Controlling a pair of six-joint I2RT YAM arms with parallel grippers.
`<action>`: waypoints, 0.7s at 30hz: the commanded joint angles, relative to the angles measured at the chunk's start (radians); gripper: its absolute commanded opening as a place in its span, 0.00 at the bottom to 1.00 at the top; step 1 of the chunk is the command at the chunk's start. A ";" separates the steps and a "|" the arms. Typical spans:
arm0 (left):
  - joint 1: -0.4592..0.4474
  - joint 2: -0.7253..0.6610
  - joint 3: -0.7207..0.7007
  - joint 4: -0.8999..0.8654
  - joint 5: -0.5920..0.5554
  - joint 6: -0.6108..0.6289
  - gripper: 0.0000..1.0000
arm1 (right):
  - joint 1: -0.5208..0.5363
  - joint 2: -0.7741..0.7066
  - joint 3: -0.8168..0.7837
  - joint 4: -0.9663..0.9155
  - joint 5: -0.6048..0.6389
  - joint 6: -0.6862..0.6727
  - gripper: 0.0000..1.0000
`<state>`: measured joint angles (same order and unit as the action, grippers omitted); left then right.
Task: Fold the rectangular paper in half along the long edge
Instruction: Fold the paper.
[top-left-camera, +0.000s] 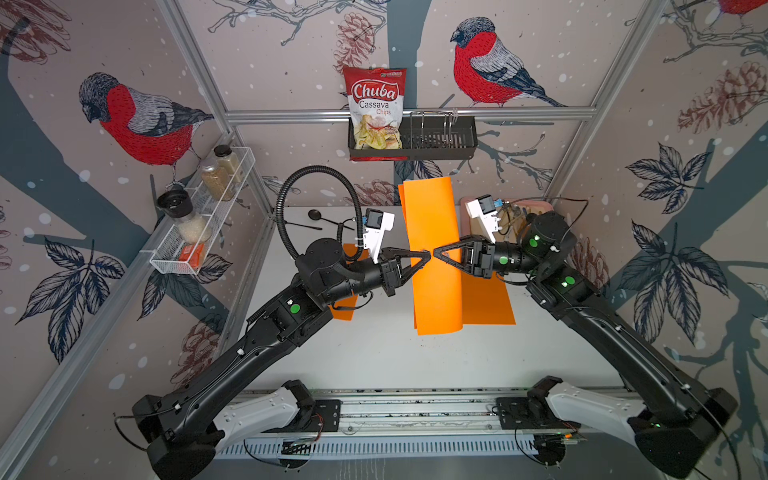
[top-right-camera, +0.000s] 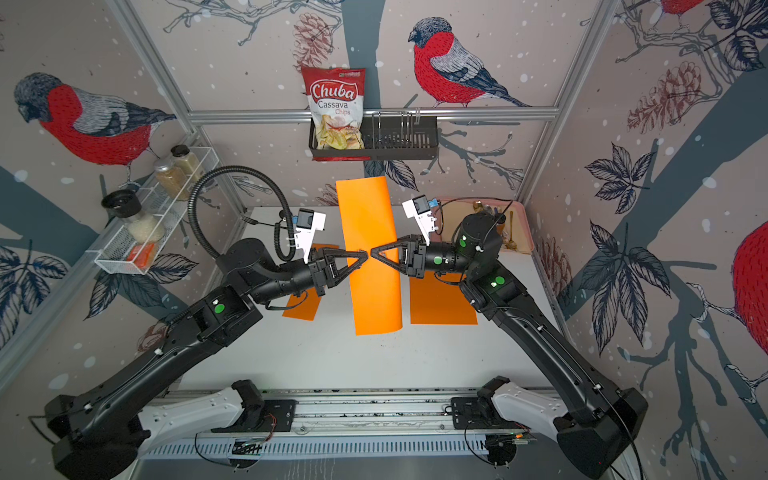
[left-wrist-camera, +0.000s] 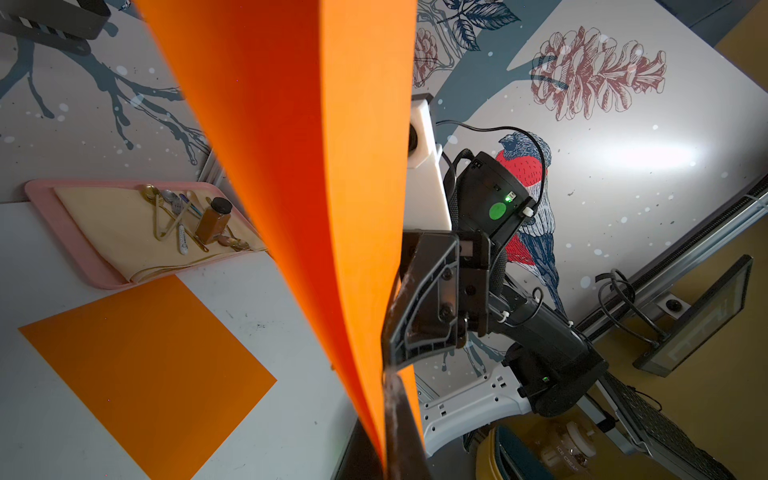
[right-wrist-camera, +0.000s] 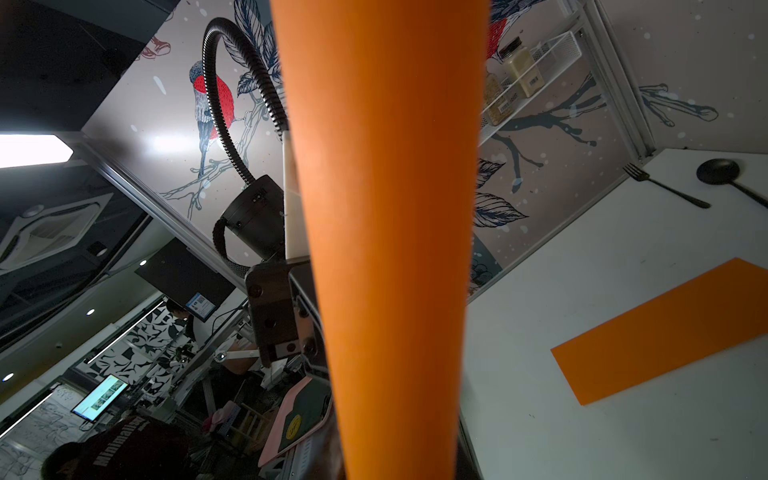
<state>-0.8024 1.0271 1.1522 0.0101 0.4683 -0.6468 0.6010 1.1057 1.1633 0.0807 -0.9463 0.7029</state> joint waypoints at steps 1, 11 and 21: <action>-0.003 -0.004 0.008 0.023 -0.010 0.019 0.00 | 0.001 -0.006 0.012 -0.024 -0.008 -0.037 0.24; -0.003 -0.002 0.009 0.026 -0.005 0.020 0.00 | -0.007 -0.013 0.008 0.002 -0.017 -0.022 0.12; -0.002 -0.011 0.018 0.017 -0.002 0.023 0.00 | -0.052 -0.044 -0.074 0.243 -0.116 0.143 0.00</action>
<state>-0.8040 1.0233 1.1606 -0.0078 0.4698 -0.6430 0.5556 1.0679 1.0985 0.2073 -1.0294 0.7868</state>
